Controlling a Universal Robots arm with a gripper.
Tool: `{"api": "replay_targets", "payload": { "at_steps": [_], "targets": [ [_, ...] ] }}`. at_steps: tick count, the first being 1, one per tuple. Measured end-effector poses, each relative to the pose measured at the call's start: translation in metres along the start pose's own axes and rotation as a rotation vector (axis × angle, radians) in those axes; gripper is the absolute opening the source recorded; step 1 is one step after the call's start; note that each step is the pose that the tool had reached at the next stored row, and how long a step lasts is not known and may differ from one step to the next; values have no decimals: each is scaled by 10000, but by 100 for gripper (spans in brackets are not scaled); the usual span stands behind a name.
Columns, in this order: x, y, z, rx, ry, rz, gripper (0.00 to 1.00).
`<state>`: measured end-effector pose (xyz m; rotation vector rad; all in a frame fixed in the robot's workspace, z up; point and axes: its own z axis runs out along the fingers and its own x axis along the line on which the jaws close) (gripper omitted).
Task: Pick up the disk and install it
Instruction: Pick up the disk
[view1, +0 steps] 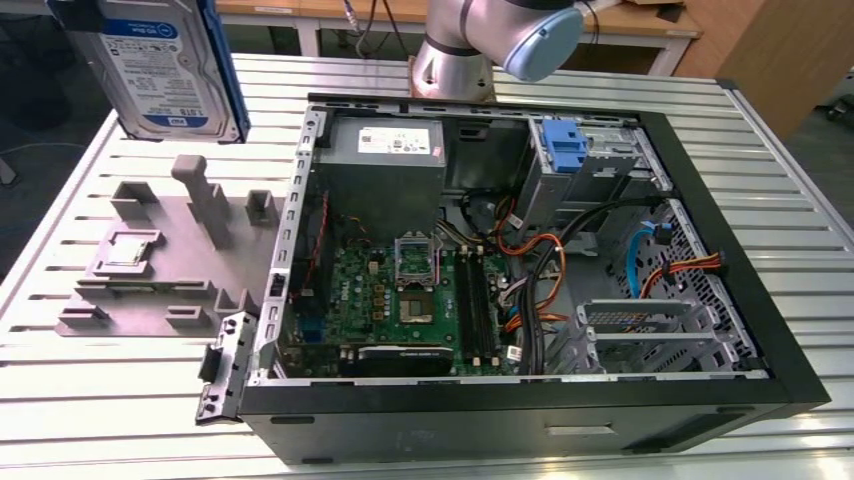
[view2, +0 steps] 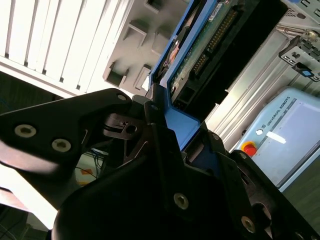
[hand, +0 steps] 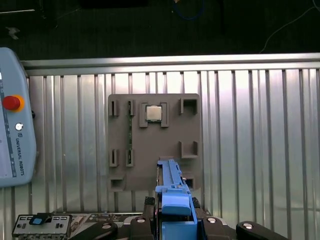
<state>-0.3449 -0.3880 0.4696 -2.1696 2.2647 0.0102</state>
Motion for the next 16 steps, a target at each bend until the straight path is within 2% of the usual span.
{"api": "replay_targets", "payload": {
  "at_steps": [10,16],
  "targets": [
    [1,-20,-35,3,21,-1,37],
    [9,-89,-36,1,23,0,37]
  ]
}}
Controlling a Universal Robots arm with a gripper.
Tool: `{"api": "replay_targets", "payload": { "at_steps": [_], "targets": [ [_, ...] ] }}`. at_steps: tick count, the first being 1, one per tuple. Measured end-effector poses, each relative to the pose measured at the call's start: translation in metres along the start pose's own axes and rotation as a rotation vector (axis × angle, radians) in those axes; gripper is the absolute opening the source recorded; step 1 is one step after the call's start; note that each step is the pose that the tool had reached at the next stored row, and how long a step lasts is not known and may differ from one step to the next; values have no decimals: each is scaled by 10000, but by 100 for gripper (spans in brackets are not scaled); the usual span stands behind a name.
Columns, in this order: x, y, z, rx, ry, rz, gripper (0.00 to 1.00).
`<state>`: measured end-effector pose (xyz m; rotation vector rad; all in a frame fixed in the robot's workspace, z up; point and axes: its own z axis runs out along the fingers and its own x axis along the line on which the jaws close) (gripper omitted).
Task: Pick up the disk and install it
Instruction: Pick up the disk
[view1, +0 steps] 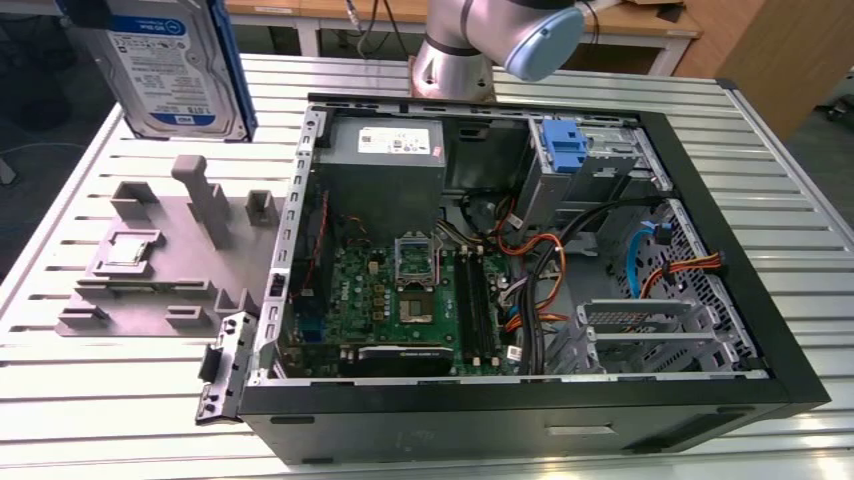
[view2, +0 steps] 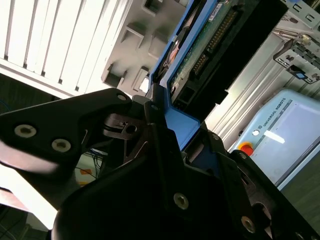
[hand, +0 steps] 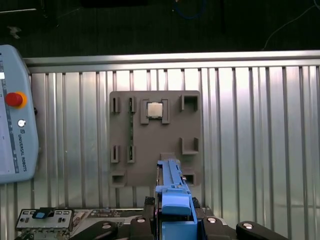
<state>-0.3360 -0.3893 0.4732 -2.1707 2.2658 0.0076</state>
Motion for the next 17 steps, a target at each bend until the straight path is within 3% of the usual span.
{"api": "replay_targets", "payload": {
  "at_steps": [17],
  "targets": [
    [-11,-291,0,1,-1,0,37]
  ]
}}
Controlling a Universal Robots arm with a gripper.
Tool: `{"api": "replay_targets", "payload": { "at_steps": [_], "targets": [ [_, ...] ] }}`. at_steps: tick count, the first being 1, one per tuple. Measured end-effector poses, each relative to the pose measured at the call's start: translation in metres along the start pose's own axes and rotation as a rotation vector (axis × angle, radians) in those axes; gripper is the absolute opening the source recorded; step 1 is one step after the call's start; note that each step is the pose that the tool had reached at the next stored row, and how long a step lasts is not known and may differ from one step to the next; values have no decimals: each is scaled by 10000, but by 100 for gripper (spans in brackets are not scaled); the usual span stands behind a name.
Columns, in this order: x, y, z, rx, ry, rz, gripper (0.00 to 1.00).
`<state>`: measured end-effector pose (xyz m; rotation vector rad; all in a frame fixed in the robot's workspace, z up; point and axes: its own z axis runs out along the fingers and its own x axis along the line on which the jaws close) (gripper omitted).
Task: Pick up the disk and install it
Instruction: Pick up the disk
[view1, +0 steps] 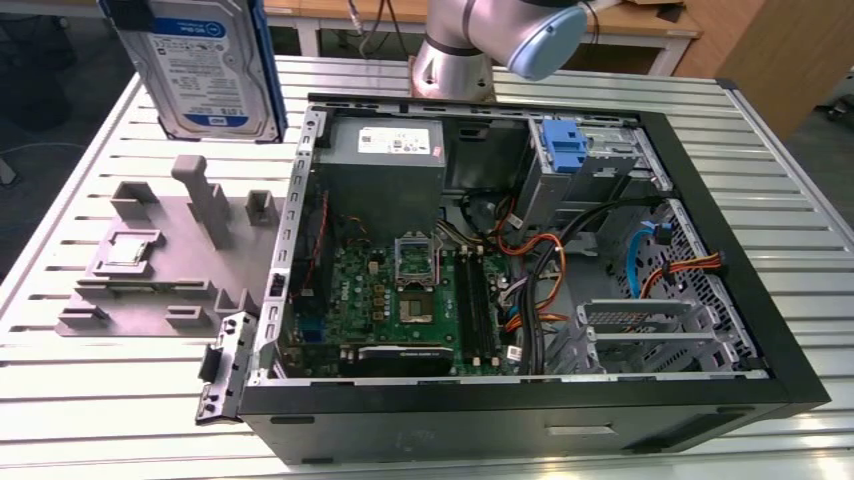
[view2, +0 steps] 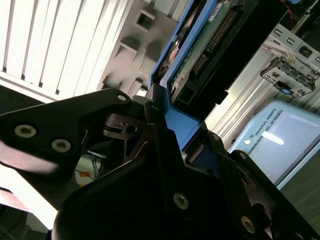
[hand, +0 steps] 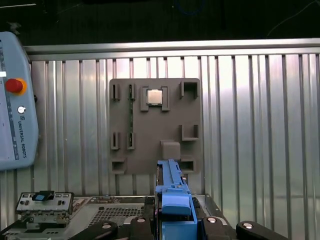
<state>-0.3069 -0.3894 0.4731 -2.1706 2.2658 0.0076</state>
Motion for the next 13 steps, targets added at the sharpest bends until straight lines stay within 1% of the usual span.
{"api": "replay_targets", "payload": {
  "at_steps": [6,13],
  "targets": [
    [-4,-99,0,-1,1,0,37],
    [-3,-144,0,0,0,0,37]
  ]
}}
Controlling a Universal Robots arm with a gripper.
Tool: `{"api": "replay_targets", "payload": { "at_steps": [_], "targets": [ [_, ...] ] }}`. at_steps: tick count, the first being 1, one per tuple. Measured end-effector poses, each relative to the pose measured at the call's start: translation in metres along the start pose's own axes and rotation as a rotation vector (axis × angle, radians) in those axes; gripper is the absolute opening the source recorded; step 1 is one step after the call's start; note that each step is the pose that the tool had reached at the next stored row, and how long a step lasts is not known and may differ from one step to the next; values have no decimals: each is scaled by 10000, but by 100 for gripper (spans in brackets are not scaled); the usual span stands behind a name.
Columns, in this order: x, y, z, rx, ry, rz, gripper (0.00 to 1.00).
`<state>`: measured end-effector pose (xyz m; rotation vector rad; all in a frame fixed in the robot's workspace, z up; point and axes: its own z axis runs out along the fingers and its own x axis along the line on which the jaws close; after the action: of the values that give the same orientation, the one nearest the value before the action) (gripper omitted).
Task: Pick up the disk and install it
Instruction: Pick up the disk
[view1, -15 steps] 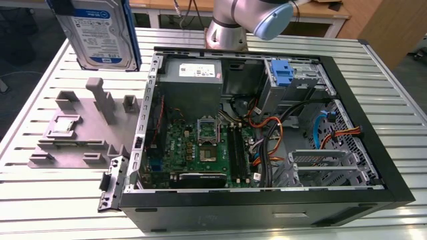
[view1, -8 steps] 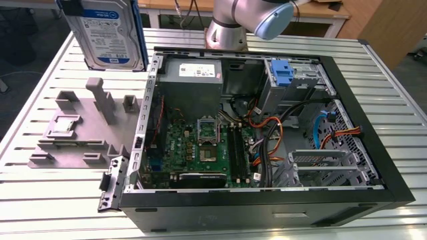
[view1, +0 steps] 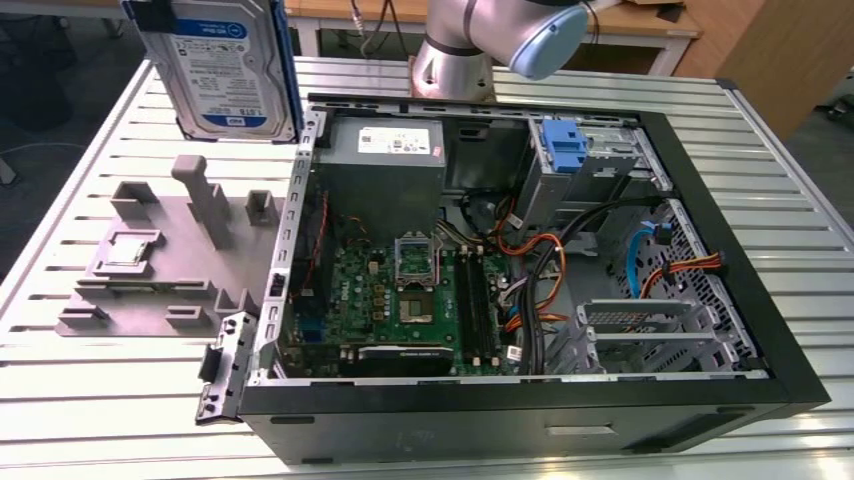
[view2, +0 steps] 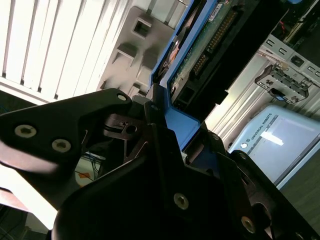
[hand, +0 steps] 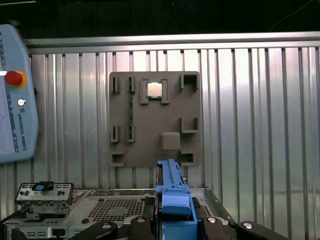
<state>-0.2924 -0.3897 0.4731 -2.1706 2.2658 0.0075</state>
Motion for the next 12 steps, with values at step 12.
{"api": "replay_targets", "payload": {
  "at_steps": [12],
  "targets": [
    [78,-36,0,1,25,-1,37]
  ]
}}
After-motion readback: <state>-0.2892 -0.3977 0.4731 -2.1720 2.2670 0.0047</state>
